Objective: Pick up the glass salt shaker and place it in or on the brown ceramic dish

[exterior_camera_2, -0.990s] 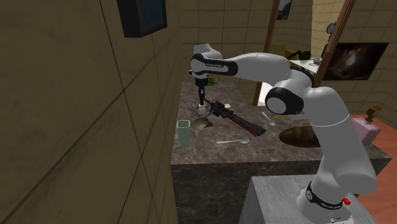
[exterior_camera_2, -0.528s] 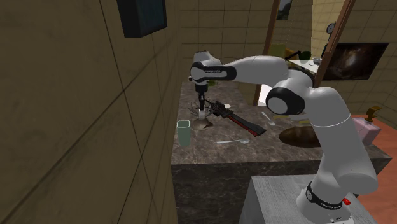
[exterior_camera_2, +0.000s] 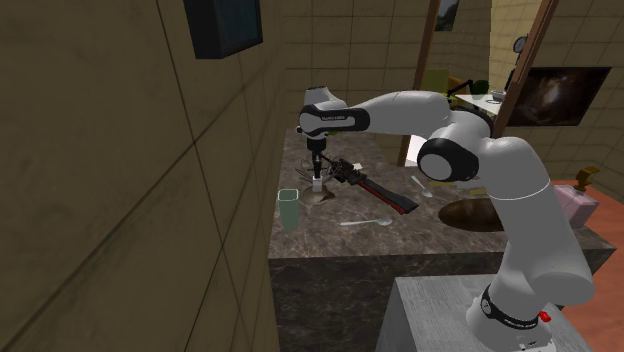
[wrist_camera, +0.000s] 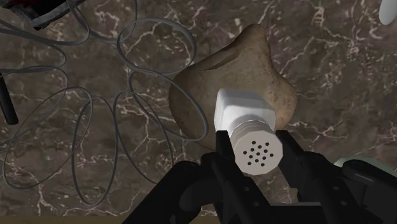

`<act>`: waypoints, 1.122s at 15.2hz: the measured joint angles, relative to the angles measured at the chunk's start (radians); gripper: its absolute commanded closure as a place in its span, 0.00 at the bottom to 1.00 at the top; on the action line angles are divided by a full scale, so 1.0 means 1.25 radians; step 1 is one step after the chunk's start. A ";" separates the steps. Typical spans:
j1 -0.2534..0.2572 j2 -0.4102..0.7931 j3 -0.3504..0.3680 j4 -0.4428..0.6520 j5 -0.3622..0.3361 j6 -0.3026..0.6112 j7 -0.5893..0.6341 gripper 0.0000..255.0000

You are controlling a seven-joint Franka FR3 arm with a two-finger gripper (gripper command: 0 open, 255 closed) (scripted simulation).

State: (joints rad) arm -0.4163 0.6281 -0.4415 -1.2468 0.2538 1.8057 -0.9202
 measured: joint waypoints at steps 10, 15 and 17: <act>-0.002 0.002 0.000 0.014 0.000 -0.012 0.001 0.00; -0.016 0.003 -0.002 0.105 -0.002 -0.098 0.009 0.00; -0.016 0.002 -0.002 0.105 -0.003 -0.100 0.009 0.00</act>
State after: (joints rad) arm -0.4363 0.6301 -0.4440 -1.1150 0.2501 1.6802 -0.9092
